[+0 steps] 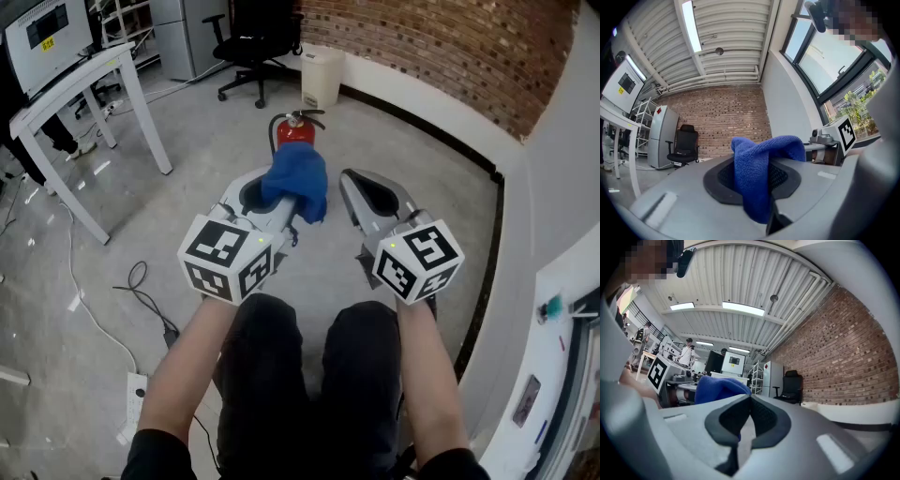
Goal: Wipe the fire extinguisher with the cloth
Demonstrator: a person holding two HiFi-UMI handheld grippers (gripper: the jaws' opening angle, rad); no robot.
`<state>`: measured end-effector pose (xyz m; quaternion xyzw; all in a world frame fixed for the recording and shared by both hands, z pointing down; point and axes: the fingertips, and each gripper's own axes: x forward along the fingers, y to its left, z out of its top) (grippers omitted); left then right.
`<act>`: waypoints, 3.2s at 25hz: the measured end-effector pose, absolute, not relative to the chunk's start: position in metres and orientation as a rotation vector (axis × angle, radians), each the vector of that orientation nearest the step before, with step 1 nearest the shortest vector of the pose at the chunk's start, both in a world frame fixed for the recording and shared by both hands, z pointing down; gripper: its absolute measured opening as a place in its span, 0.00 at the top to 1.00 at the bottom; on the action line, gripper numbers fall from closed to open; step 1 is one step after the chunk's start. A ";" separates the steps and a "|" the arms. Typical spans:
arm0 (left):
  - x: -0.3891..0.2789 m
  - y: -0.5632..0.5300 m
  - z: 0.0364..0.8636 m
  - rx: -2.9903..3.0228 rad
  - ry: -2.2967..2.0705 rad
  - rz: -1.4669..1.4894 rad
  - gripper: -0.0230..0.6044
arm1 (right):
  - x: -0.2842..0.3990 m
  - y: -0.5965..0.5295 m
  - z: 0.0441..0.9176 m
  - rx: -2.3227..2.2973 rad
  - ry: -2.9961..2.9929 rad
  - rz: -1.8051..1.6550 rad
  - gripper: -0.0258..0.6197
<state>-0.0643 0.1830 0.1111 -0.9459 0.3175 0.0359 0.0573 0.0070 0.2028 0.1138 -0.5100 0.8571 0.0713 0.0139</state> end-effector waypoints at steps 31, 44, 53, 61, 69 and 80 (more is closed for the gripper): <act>-0.049 0.162 0.109 -2.874 0.895 0.048 0.82 | 0.023 0.183 0.106 -1.663 2.640 0.210 0.96; -0.048 0.123 0.131 -2.895 0.901 0.002 0.82 | 0.030 0.149 0.125 -1.717 2.671 0.175 0.96; -0.051 0.085 0.146 -2.888 0.948 -0.053 0.82 | 0.034 0.108 0.139 -1.674 2.704 0.163 0.96; -0.043 0.033 0.155 -2.892 0.957 -0.101 0.82 | 0.045 0.064 0.149 -1.668 2.765 0.176 0.96; -0.032 -0.037 0.176 -2.896 0.964 -0.193 0.82 | 0.070 0.001 0.164 -1.665 2.829 0.186 0.96; -0.032 -0.133 0.234 -2.876 1.015 -0.483 0.82 | 0.075 -0.084 0.214 -1.505 3.072 0.129 0.96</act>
